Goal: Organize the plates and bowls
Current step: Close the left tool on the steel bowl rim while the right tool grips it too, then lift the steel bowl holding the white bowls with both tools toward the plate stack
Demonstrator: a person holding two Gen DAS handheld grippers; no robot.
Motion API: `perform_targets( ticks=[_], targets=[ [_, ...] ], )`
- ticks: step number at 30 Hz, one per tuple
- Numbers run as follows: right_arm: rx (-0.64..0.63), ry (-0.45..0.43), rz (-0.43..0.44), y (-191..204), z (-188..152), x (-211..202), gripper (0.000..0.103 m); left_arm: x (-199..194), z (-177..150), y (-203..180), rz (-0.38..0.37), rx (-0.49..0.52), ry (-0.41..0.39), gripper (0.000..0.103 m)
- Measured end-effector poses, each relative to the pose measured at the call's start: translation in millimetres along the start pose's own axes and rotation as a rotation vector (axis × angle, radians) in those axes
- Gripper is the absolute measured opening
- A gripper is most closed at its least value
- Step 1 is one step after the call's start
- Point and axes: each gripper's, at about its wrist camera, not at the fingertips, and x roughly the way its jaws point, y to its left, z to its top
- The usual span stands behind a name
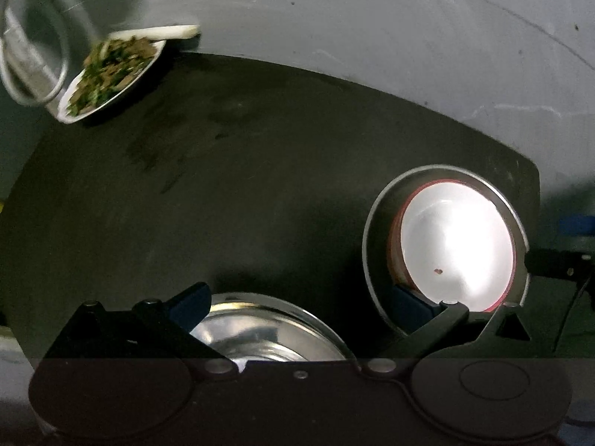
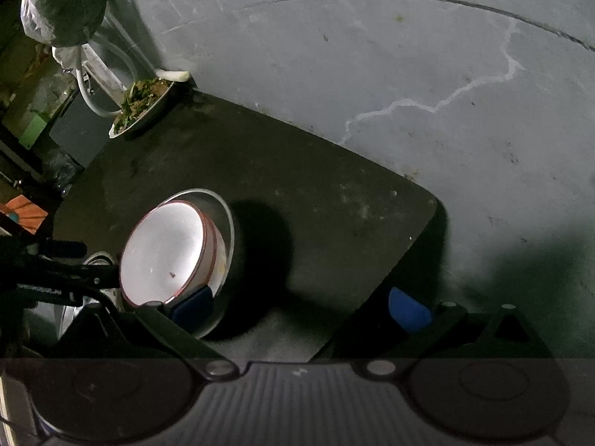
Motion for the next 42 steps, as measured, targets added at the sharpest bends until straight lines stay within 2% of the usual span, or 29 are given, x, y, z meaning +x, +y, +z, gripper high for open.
perform_targets(
  ticks=[7, 13, 18, 20, 24, 25, 30, 36, 42],
  targets=[
    [-0.035, 0.008, -0.012, 8, 4, 7, 0.103, 7, 10, -2, 0.014, 0.09, 0.012, 0.102],
    [-0.077, 0.027, -0.016, 17, 2, 15, 0.103, 9, 14, -3, -0.027, 0.09, -0.004, 0.089],
    [-0.072, 0.027, -0.005, 16, 1, 14, 0.102, 13, 13, 2, -0.106, 0.02, -0.008, 0.073],
    [-0.076, 0.02, 0.006, 17, 0, 12, 0.097, 14, 11, 3, -0.124, 0.004, -0.015, 0.069],
    [-0.086, 0.011, 0.023, 17, -1, 10, 0.093, 15, 6, 7, -0.185, -0.051, -0.026, 0.05],
    [-0.085, 0.012, 0.028, 17, -1, 10, 0.092, 15, 4, 7, -0.196, -0.063, -0.029, 0.048],
    [-0.081, 0.012, 0.046, 16, -1, 10, 0.089, 16, 2, 7, -0.226, -0.093, -0.038, 0.035],
    [-0.123, -0.005, 0.043, 23, -2, 6, 0.081, 15, 0, 2, -0.251, -0.105, -0.048, 0.017],
    [-0.112, -0.015, 0.092, 20, -3, 7, 0.073, 14, -2, 0, -0.257, -0.114, -0.058, 0.011]
  ],
)
